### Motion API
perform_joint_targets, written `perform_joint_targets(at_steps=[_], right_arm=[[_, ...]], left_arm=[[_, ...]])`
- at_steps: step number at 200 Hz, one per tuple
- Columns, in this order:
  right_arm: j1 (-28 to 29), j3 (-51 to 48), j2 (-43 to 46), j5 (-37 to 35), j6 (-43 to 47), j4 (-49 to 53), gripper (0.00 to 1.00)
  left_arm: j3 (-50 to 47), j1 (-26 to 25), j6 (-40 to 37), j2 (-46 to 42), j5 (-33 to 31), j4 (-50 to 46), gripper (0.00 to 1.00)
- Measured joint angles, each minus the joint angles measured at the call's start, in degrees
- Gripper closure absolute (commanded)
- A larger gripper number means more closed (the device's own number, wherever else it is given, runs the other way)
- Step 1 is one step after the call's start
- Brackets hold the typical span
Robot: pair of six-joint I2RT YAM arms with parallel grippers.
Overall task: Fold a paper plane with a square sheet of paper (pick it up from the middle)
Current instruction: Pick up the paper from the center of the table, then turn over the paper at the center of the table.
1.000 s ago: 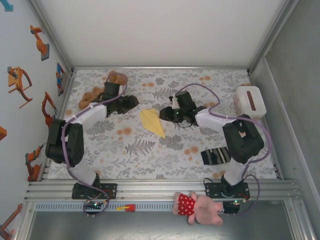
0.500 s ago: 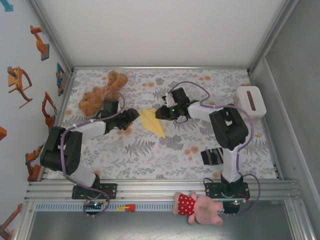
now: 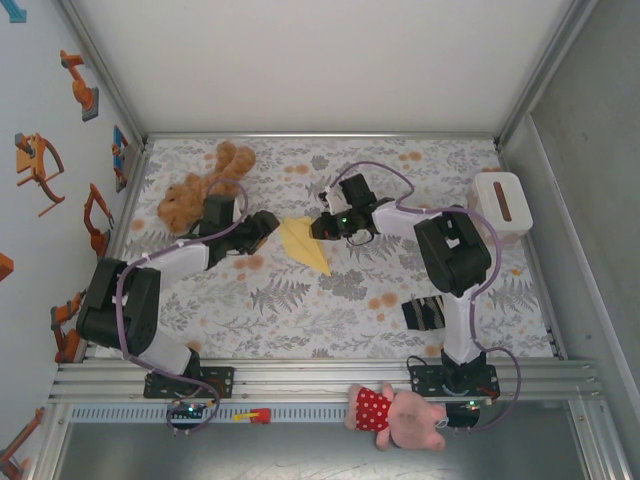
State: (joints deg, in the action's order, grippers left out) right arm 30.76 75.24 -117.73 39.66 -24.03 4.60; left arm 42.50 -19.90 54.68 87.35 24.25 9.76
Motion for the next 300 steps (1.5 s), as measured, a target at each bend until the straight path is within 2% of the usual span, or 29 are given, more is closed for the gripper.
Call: perform_joint_targets(at_steps=[33, 72, 134, 161, 221, 300], right_arm=[[-0.7, -3.9, 6.9, 0.6, -4.5, -6.2, 1.0], [-2.5, -8.2, 15.6, 2.6, -14.5, -19.4, 1.0], [-2.8, -11.0, 17.7, 5.7, -28.4, -32.9, 1.0], [-2.8, -11.1, 17.7, 6.9, -32.2, -36.5, 1.0], [-2.9, -11.2, 17.7, 7.5, -35.5, -39.3, 1.0], [-4.2, -11.5, 17.7, 7.6, -36.9, -39.6, 0.97]], left_arm=[[-1.0, -0.1, 0.7, -3.1, 2.2, 3.5, 0.35], [-1.7, -2.3, 3.1, -5.2, 7.0, 12.1, 0.29], [-0.8, -5.2, 6.1, -4.3, 14.5, 23.6, 0.32], [0.7, -5.9, 6.4, -2.8, 16.2, 25.9, 0.39], [1.0, -6.0, 9.4, -0.9, 18.4, 33.0, 0.62], [1.2, -6.0, 9.0, -0.8, 18.3, 32.2, 0.83]])
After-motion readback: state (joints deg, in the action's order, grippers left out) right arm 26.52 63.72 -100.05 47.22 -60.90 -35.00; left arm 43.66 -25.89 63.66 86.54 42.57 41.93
